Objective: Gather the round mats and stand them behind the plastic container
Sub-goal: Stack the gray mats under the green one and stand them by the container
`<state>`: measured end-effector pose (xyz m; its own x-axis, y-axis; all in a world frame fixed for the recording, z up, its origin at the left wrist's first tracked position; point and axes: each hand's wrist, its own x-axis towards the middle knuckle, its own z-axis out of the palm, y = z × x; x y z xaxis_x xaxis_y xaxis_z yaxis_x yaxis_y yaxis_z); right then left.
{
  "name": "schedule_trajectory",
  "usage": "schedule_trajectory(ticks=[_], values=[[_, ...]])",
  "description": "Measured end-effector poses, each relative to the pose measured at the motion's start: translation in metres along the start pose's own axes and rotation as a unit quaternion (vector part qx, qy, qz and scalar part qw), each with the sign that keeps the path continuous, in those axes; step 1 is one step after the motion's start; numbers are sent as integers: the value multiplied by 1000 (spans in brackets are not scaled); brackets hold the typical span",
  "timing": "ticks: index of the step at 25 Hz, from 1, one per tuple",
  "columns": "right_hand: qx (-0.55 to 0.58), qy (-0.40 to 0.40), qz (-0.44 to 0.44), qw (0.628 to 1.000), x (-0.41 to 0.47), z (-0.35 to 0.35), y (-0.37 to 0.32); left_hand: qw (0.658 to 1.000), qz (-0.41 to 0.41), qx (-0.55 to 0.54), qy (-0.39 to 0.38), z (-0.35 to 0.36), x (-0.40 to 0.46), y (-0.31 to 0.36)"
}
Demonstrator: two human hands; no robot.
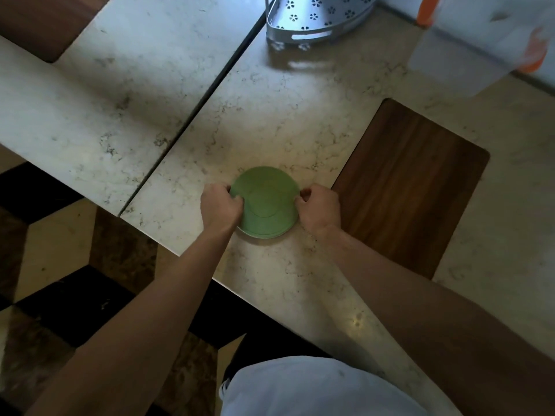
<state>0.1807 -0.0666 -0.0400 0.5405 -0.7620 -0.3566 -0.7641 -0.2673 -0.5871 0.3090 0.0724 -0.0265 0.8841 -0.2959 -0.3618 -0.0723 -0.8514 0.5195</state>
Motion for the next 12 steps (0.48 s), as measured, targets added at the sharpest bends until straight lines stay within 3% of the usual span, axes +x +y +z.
schedule_trajectory(ticks=[6, 12], values=[[-36, 6, 23, 999, -7, 2, -8, 998, -3, 58, -2, 2, 4, 0], [4, 9, 68, 998, -9, 10, -11, 999, -30, 2, -19, -3, 4, 3]])
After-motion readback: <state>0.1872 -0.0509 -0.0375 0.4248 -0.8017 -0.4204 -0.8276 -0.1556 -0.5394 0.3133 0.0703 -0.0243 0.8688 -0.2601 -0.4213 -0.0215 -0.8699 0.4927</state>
